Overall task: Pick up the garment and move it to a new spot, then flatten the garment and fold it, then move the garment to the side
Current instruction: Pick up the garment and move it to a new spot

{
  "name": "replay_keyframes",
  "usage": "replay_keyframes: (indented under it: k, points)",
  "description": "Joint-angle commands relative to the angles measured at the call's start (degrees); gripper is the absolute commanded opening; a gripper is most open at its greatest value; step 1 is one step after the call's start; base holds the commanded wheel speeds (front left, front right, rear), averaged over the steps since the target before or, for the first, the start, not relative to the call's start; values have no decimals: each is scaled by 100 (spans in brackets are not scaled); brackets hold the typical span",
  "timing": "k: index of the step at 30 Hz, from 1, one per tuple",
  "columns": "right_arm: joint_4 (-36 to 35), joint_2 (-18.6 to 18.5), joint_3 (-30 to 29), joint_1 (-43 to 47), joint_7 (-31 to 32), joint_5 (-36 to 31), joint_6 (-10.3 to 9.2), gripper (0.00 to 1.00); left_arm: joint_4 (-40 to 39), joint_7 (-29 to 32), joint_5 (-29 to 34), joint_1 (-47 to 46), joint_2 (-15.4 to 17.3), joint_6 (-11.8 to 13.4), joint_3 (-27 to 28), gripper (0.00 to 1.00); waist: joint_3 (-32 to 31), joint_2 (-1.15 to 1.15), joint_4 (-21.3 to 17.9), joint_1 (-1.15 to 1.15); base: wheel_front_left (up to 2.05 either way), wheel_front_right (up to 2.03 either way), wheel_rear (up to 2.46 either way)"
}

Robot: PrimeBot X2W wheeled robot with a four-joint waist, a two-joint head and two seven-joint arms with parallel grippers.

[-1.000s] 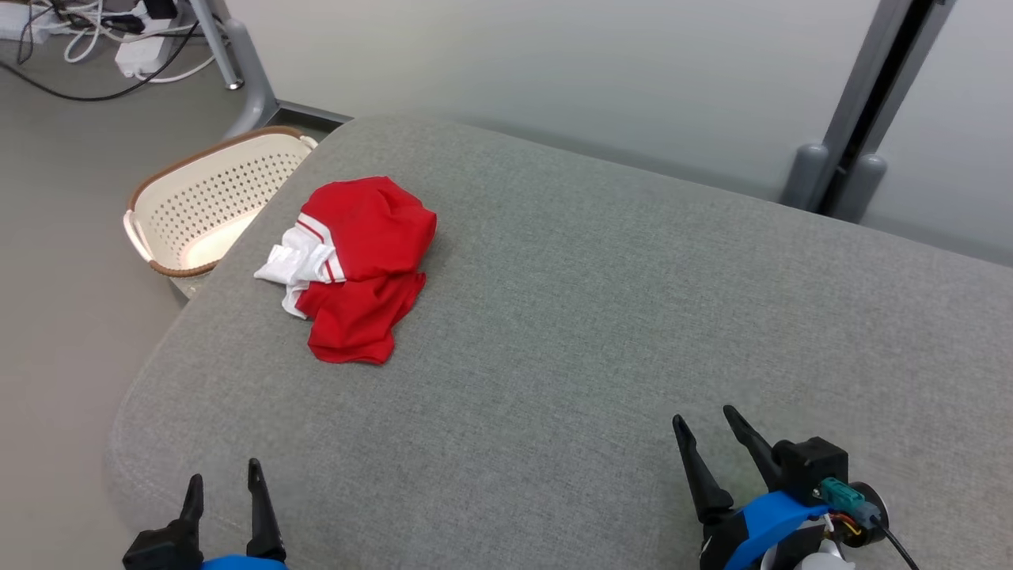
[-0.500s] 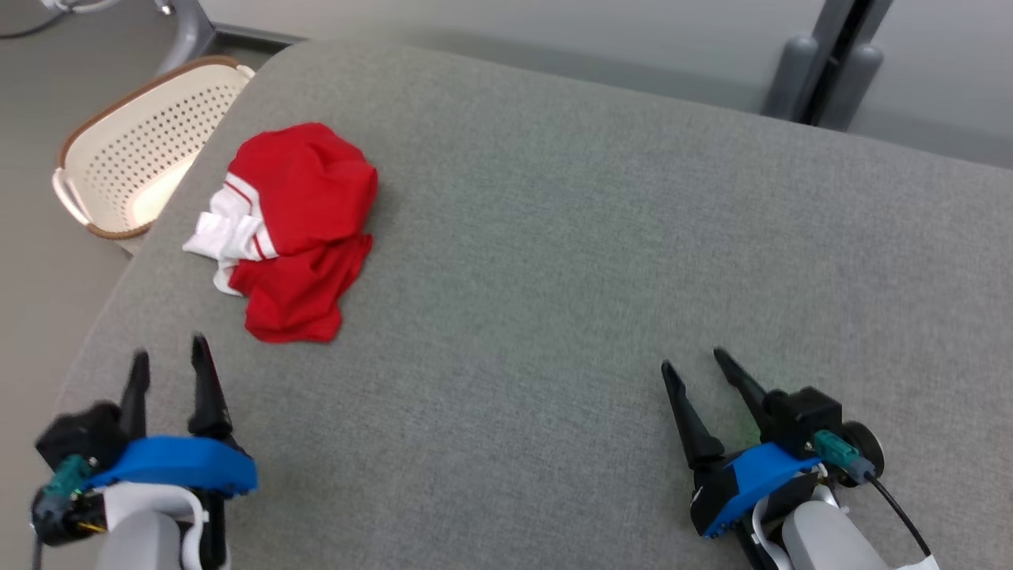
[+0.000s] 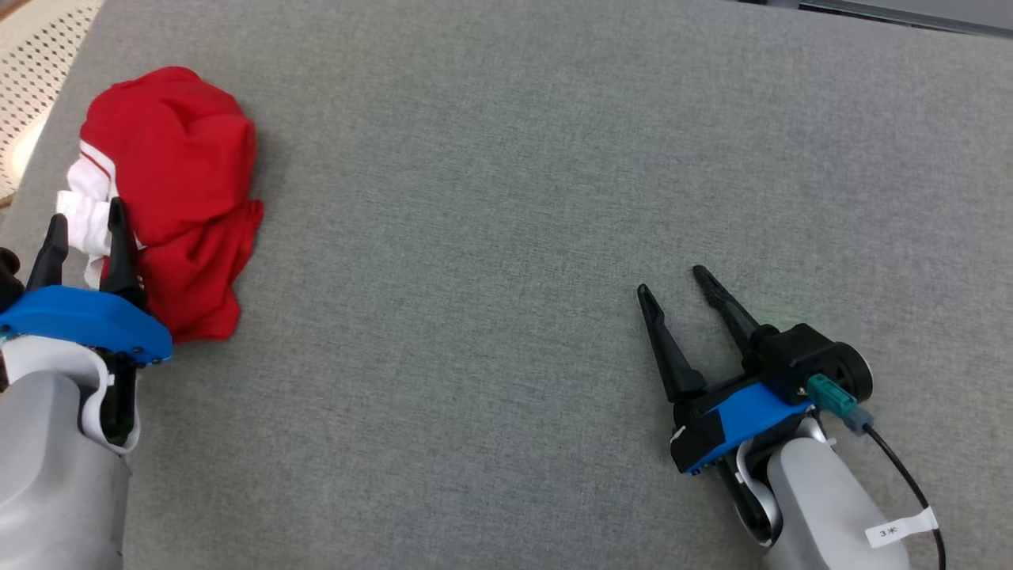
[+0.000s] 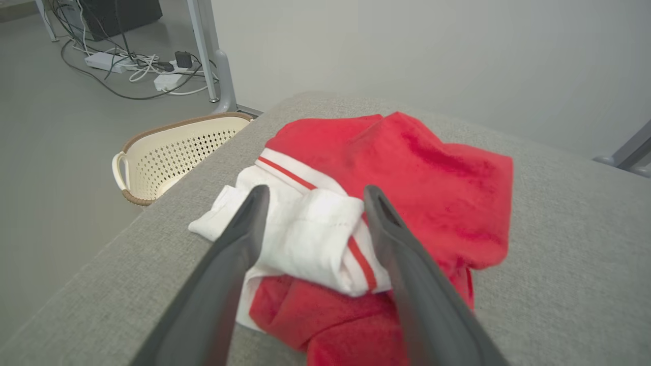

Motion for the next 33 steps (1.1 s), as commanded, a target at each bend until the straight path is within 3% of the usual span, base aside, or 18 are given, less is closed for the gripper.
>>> replay_keyframes:
  k: [1,6,7,8,16,23,29,33]
  points:
    - [238,-152,-135,114,34,-1,-12,100,184,61,-123,-148,116,-8,-85,100,38,0,-64,0,0,0,0]
    - [278,-165,-171,91,43,50,-13,100,805,312,-409,-350,270,-8,-300,100,119,0,-215,0,0,0,0]
    - [287,-165,-173,85,43,70,-13,100,911,272,-468,-406,296,-8,-285,33,126,0,-233,0,0,0,0]
    - [292,-165,-169,78,43,94,-13,100,1029,238,-494,-449,314,-8,-281,0,125,0,-250,0,0,0,0]
    - [270,-107,41,171,22,404,-10,100,1274,-186,-577,-664,504,-8,-327,0,-389,0,-420,0,0,0,0]
    - [210,-97,179,418,15,803,-7,100,-53,-320,-205,-995,659,-8,-653,0,-1046,0,-749,0,0,0,0]
    - [154,-95,336,692,15,1149,-7,100,-1437,-246,-56,-979,369,-9,-1121,0,-1455,0,-1378,0,0,0,0]
    - [94,-92,454,765,15,1282,-6,100,-2147,31,-113,-932,0,-10,-1566,0,-1543,0,-1875,0,0,0,0]
